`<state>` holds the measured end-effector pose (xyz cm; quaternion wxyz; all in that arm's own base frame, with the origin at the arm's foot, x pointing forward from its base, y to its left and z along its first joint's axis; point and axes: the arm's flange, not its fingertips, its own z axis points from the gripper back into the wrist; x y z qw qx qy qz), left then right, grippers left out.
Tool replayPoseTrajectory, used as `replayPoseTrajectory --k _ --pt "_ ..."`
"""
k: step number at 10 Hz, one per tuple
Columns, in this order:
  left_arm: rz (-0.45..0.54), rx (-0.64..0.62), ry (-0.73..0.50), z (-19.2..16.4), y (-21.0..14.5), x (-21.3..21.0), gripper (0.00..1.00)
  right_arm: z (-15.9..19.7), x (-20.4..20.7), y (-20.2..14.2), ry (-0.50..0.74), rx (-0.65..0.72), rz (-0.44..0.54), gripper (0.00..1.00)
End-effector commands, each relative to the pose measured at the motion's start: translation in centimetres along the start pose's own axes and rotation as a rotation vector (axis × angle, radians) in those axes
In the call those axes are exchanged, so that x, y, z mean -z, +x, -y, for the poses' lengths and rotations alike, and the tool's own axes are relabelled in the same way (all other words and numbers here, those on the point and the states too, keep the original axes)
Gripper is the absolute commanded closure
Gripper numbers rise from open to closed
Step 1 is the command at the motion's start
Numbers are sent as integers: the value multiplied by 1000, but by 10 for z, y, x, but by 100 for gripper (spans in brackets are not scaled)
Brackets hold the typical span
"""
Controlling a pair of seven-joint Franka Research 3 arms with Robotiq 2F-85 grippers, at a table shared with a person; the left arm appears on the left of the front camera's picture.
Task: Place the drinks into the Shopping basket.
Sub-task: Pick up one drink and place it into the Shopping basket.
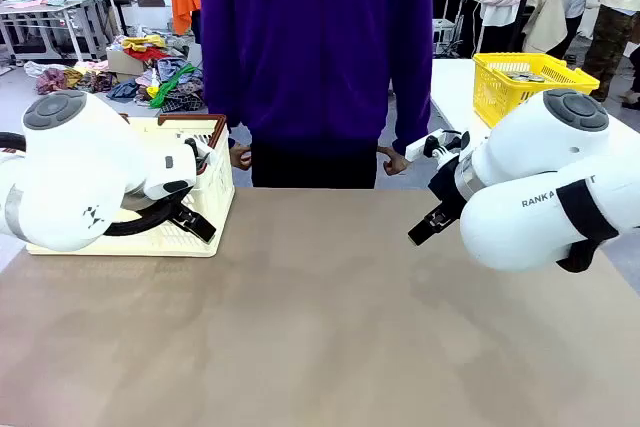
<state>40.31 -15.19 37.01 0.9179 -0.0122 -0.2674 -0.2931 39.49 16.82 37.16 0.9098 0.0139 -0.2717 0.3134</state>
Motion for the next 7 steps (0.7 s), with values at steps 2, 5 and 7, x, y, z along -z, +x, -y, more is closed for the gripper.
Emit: replayPoseTrajectory --k 2,5,7 --pt "2 0 1 0 0 0 0 0 0 0 0 0 0 0" --pt "2 0 1 0 0 0 0 0 0 0 0 0 0 0" --pt "2 0 1 0 0 0 0 0 0 0 0 0 0 0"
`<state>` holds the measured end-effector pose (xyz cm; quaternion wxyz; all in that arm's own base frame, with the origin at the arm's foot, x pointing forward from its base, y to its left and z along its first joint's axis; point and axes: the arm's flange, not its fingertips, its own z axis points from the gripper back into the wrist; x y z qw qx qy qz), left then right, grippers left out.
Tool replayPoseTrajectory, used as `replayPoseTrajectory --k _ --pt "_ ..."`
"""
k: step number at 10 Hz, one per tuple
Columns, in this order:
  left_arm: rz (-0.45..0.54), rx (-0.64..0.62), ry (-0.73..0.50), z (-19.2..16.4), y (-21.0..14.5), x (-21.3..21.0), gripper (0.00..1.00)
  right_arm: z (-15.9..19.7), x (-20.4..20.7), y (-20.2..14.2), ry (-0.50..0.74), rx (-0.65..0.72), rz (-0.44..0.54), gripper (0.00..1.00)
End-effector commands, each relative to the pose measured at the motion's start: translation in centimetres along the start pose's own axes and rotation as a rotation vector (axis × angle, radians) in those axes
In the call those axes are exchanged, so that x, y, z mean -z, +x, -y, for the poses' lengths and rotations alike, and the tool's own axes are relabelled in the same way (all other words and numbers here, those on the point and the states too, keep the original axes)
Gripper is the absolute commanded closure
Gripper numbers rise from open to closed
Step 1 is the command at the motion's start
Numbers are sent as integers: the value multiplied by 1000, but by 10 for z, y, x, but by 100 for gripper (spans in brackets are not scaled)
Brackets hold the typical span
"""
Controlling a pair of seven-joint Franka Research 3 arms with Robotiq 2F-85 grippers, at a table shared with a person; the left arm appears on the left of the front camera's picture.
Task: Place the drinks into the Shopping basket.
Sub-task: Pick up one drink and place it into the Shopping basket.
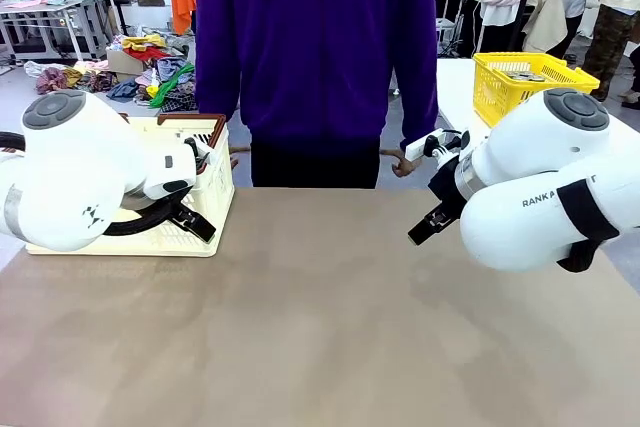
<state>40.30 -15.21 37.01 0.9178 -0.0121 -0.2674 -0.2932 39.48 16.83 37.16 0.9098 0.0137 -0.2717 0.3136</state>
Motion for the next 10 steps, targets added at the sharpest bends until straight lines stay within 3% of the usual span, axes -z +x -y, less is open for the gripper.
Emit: replayPoseTrajectory --k 1,10 --pt "2 0 1 0 0 0 0 0 0 0 0 1 0 0" --pt "0 0 0 0 0 0 0 0 0 0 0 0 0 0"
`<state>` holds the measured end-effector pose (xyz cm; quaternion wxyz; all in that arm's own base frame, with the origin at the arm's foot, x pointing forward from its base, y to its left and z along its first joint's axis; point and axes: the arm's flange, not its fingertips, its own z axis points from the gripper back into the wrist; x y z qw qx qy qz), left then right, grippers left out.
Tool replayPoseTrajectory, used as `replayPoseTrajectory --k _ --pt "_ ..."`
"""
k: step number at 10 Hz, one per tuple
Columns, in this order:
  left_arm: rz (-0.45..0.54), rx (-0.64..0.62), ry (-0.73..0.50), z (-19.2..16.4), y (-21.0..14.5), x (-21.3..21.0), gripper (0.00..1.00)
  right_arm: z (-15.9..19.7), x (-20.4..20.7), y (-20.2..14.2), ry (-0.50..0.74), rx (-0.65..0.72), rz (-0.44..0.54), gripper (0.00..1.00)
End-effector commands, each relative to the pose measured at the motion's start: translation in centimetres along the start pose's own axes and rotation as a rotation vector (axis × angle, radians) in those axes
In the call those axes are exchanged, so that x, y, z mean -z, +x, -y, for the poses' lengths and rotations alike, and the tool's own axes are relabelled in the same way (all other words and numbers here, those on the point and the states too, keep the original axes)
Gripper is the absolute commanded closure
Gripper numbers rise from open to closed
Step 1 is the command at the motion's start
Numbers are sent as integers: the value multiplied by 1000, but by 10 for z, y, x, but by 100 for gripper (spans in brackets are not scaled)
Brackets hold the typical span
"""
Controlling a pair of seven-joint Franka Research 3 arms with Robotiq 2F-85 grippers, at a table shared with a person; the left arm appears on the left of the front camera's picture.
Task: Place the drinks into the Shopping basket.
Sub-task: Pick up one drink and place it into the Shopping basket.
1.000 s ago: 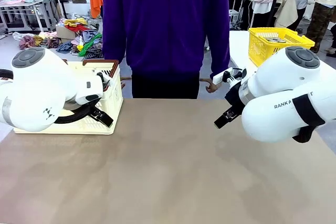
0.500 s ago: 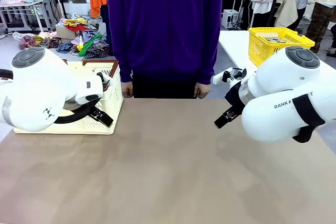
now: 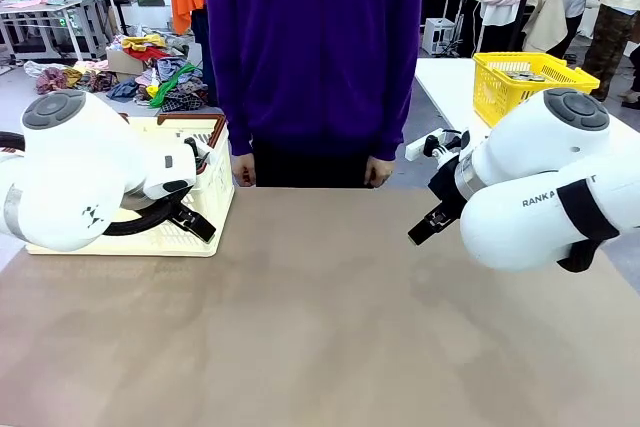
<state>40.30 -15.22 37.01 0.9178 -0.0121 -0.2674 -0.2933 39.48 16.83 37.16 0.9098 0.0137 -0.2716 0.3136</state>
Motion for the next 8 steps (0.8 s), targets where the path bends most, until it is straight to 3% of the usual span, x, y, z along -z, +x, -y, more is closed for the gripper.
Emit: replayPoseTrajectory --k 1,2,3,4,5,6,8 --pt "-222 27 -167 1 -1 -5 0 -3 -8 -10 211 22 -89 0" --pt "-322 -24 -401 5 -1 -23 0 3 -30 -23 373 167 -210 0" --pt "-421 -154 -556 9 3 -46 0 11 -59 -28 505 347 -311 0" --pt "-421 -170 -702 5 5 -75 0 16 -95 -36 573 460 -329 0" --pt "-392 -135 -938 -6 8 -108 0 22 -137 -47 759 432 -282 0" --pt "-33 -343 -1253 -97 -9 -204 0 87 -237 -109 962 666 36 0" --pt "-17 -355 -1259 -103 -12 -208 0 92 -240 -113 970 685 49 0"
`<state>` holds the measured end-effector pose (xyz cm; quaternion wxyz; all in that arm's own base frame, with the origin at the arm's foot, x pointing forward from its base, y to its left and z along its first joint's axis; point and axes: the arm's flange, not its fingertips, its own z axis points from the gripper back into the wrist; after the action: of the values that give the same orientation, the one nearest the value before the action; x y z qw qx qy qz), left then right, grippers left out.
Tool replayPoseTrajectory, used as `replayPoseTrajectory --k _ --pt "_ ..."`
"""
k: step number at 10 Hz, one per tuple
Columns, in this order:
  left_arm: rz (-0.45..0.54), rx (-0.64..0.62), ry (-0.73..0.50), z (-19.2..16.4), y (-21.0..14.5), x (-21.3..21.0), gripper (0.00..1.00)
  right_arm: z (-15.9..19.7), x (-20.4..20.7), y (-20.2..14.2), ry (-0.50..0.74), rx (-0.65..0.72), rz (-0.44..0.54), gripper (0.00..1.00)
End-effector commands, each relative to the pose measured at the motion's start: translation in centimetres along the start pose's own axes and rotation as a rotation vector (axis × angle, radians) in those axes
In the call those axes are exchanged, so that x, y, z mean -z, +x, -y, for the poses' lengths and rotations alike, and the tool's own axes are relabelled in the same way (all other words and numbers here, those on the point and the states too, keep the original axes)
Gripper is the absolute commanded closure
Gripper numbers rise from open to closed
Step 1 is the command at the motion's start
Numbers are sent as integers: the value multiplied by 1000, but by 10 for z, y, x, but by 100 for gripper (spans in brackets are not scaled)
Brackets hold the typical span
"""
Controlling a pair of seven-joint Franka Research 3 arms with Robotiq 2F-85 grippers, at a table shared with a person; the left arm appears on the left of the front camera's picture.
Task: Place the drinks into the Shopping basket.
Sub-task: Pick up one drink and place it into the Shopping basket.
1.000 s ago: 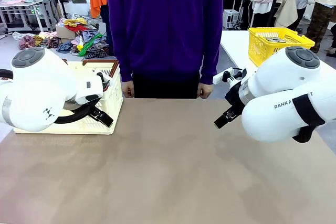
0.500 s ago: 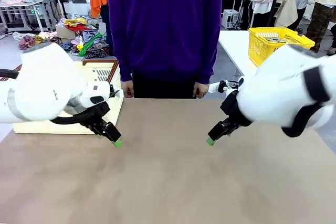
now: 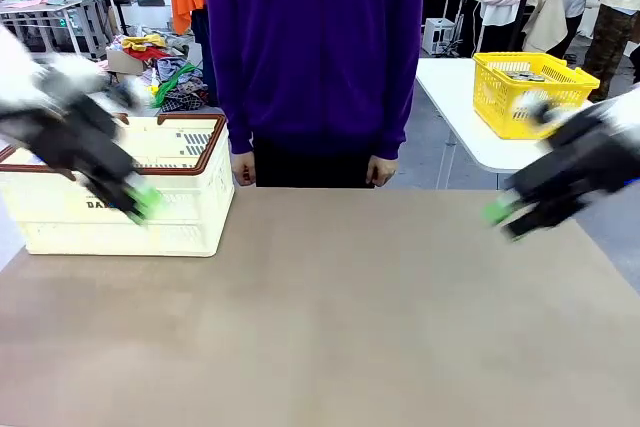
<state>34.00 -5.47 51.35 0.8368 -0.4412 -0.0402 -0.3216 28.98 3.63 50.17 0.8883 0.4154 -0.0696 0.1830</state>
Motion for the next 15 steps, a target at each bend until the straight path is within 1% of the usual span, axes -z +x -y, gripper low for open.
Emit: replayPoseTrajectory --k 1,2,3,5,6,7,8,15 --pt "305 -106 -379 -3 -15 -102 0 25 -97 -60 320 197 302 0" --pt "573 -122 -419 -22 -40 -140 0 62 -131 -81 419 227 460 0" --pt "610 -121 -469 -36 -56 -158 0 84 -141 -98 462 253 511 0" --pt "799 -206 -482 -62 -82 -180 0 119 -160 -134 506 317 657 0" --pt "860 -257 -456 -70 -88 -180 0 136 -165 -147 523 348 722 0" --pt "855 -313 -437 -78 -83 -176 0 142 -165 -153 507 349 778 0" --pt "805 -264 -474 -81 -106 -202 0 134 -179 -159 491 393 679 0" --pt "805 -264 -474 -81 -106 -202 0 134 -179 -159 491 393 679 0"
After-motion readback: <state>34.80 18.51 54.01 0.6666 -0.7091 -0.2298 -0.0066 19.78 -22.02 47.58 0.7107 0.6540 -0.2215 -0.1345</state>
